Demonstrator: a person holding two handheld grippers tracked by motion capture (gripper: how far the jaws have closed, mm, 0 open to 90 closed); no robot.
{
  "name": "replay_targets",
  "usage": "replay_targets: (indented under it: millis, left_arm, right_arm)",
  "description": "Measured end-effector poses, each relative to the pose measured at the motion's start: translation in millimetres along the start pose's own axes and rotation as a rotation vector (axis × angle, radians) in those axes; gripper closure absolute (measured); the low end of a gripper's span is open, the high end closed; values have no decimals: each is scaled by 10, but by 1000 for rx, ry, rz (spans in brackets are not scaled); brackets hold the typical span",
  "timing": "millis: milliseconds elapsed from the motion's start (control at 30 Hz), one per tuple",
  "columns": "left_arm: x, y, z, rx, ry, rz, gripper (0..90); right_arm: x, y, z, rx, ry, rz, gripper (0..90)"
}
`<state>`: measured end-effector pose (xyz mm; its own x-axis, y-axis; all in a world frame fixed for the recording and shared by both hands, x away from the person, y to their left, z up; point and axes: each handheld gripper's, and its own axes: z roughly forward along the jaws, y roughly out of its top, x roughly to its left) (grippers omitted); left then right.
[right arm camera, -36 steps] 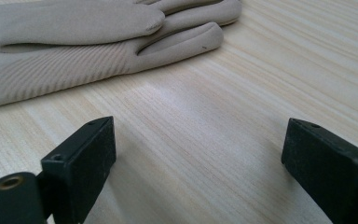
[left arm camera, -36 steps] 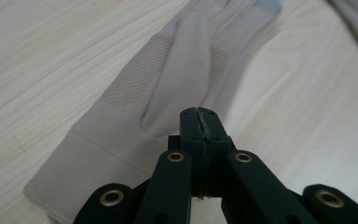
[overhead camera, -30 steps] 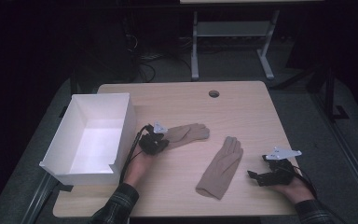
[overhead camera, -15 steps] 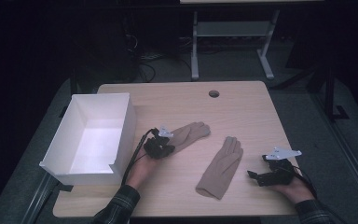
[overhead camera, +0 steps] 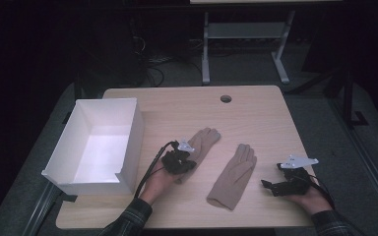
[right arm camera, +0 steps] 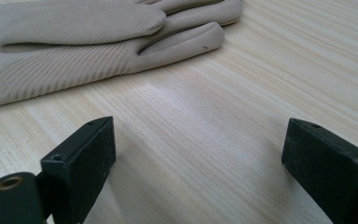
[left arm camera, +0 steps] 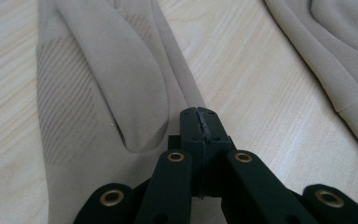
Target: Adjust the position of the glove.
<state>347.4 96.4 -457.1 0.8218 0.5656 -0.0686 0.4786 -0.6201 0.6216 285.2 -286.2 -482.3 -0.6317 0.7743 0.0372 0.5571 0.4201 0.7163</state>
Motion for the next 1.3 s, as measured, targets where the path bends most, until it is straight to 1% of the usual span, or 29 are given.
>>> replay_targets:
  millis: [67, 100, 133, 200, 233, 267, 300, 333, 367, 400, 467, 500, 533, 567, 600, 633, 667, 700, 800, 833, 900, 1067, 1133, 1167, 1233, 1267, 1300]
  left_arm:
    - [3, 0, -9, -9, -3, -7, 897]
    - [5, 1, -21, -19, -2, -20, 897]
    - [23, 7, -45, -34, 2, -25, 879]
    - [52, 17, -79, -50, 15, -33, 833]
    - [52, 17, -79, -50, 15, -33, 800]
    - [97, 25, -96, -63, 21, -44, 745]
    - [122, 36, -97, -56, 34, -44, 701]
    - [122, 36, -97, -56, 34, -44, 661]
    - [178, 61, -86, -59, 46, -48, 596]
    - [193, 71, -78, -66, 46, -56, 547]
    - [210, 83, -67, -70, 49, -55, 468]
    - [218, 103, -43, -75, 62, -48, 468]
    - [238, 126, -6, -86, 83, -24, 364]
    - [246, 141, 23, -79, 77, -34, 349]
    - [256, 155, 53, -75, 82, -27, 321]
    - [270, 170, 79, -70, 94, -11, 291]
    - [270, 170, 79, -70, 94, -11, 269]
    - [286, 191, 122, -66, 112, 4, 250]
    - [292, 197, 178, -53, 120, 4, 243]
    - [300, 196, 196, -48, 123, 11, 243]
    - [313, 189, 208, -43, 123, 7, 243]
    - [321, 176, 218, -40, 118, 5, 247]
    - [325, 166, 220, -43, 112, 6, 254]
    - [323, 161, 222, -49, 106, 0, 257]
    - [322, 157, 214, -49, 103, 1, 289]
    - [327, 158, 204, -45, 102, 13, 315]
    - [325, 157, 200, -46, 100, 14, 343]
  right_arm:
    - [0, 0, 0, 0, 0, 0, 91]
    - [0, 0, 1, 0, 0, 0, 91]
    - [0, 0, 1, 0, 0, 0, 91]
    - [0, 0, 1, -1, 0, 0, 91]
    - [0, 0, 0, 0, 0, 0, 91]
    - [0, 0, 0, 0, 0, 0, 91]
    - [0, 0, 0, 0, 0, 0, 91]
    - [0, 0, 0, 0, 0, 0, 91]
    - [0, 0, 0, 0, 0, 0, 91]
    - [1, 0, 0, 0, 0, 0, 91]
    - [0, 0, 0, 0, 0, 0, 91]
    - [0, 0, 0, 0, 0, 0, 91]
    - [0, 1, 0, 0, 0, 0, 90]
    - [0, 1, 0, 0, 0, 0, 91]
    - [1, 0, 0, 0, 0, 0, 91]
    - [0, 1, 0, 0, 0, 0, 90]
    - [0, 1, 0, 0, 0, 0, 90]
    - [0, 0, 0, 0, 0, 0, 90]
    - [0, 0, 0, 0, 1, 0, 90]
    - [-1, 0, 1, -1, 0, -1, 90]
    - [0, 0, 1, 0, 1, -1, 89]
    - [0, 0, 1, 0, 1, -1, 89]
    - [1, 0, 1, -1, 2, -2, 89]
    - [1, 0, 1, -1, 2, -2, 89]
    - [1, 0, 1, -1, 2, -2, 89]
    - [1, 0, 1, -1, 2, -2, 89]
    - [1, 0, 0, 0, 2, -1, 89]
